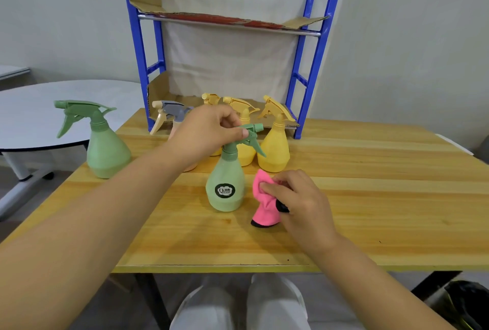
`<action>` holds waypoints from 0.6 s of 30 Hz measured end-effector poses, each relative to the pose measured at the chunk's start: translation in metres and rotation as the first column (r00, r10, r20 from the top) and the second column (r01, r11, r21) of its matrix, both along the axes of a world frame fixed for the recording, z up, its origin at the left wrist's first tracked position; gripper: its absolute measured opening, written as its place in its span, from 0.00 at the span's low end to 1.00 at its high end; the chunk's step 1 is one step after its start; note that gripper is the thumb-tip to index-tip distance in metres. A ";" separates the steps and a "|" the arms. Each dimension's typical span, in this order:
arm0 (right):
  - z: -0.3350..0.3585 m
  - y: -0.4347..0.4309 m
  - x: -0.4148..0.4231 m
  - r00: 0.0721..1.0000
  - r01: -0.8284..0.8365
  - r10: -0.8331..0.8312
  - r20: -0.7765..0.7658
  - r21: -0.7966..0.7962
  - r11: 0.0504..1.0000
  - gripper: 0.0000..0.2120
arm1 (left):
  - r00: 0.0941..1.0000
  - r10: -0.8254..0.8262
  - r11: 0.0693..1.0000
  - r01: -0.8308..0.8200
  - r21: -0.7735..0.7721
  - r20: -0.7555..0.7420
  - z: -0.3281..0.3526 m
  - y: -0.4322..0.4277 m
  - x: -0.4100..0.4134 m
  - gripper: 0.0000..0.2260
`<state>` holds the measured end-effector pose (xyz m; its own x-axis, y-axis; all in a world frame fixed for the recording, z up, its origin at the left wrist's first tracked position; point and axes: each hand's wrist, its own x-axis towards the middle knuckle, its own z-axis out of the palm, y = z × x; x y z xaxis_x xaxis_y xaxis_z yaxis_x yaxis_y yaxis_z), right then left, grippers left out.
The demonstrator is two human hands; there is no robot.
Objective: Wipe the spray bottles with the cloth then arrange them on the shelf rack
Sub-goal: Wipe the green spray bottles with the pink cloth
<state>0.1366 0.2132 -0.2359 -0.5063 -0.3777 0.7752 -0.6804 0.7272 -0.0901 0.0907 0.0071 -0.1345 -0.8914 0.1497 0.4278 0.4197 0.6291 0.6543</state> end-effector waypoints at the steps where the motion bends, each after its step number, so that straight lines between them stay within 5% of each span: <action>1: 0.004 -0.003 -0.001 0.999 -0.008 0.008 -0.038 -0.008 1.000 0.16 | 1.000 0.011 1.000 -0.011 0.015 0.003 0.000 0.000 0.000 0.06; 9: 0.049 -0.046 -0.028 0.990 -0.015 -0.019 -0.140 -0.243 0.970 0.13 | 0.967 -0.110 0.956 0.040 0.291 0.228 -0.009 -0.008 0.002 0.09; 18: 0.018 -0.056 -0.027 0.995 -0.067 0.065 -0.071 -0.024 0.997 0.24 | 0.952 -0.187 0.941 0.103 0.322 0.243 -0.015 -0.014 0.005 0.08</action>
<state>0.1101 0.1575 -0.2177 -0.4248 -0.3871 0.8184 -0.7320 0.6788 -0.0589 0.0955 -0.0072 -0.1491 -0.9567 0.1872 0.2230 0.2750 0.3296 0.9032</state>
